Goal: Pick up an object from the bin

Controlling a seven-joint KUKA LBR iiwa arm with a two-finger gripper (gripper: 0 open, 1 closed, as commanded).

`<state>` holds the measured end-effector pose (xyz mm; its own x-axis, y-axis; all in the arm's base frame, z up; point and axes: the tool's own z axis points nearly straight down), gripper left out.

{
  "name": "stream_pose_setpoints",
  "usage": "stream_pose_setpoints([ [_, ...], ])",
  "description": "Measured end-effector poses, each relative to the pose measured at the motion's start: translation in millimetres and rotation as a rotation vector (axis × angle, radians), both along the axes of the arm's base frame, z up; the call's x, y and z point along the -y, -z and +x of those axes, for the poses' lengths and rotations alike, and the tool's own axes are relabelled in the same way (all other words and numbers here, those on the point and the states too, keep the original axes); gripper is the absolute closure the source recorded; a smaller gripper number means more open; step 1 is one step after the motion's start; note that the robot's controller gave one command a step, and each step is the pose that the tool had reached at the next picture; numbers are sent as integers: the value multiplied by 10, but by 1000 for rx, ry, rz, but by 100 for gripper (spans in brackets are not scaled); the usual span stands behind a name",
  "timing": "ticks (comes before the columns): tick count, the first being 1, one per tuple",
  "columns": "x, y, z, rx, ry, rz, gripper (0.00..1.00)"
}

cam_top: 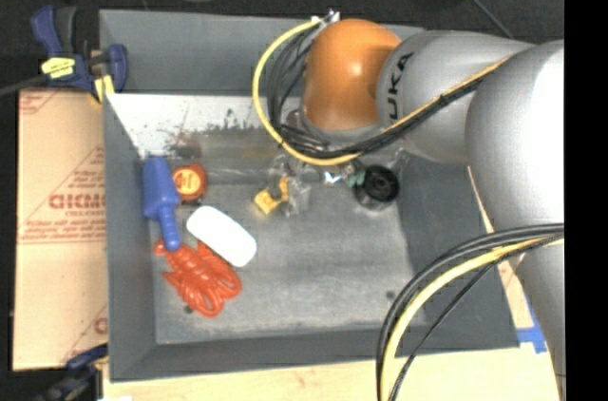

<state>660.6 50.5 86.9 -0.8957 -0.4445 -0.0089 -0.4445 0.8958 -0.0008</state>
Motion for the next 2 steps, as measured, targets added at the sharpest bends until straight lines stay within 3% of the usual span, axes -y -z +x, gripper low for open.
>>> stream_pose_setpoints([
  [1,7,-773,40,6,1,-2,100],
  [2,8,-959,19,0,2,-3,100],
])
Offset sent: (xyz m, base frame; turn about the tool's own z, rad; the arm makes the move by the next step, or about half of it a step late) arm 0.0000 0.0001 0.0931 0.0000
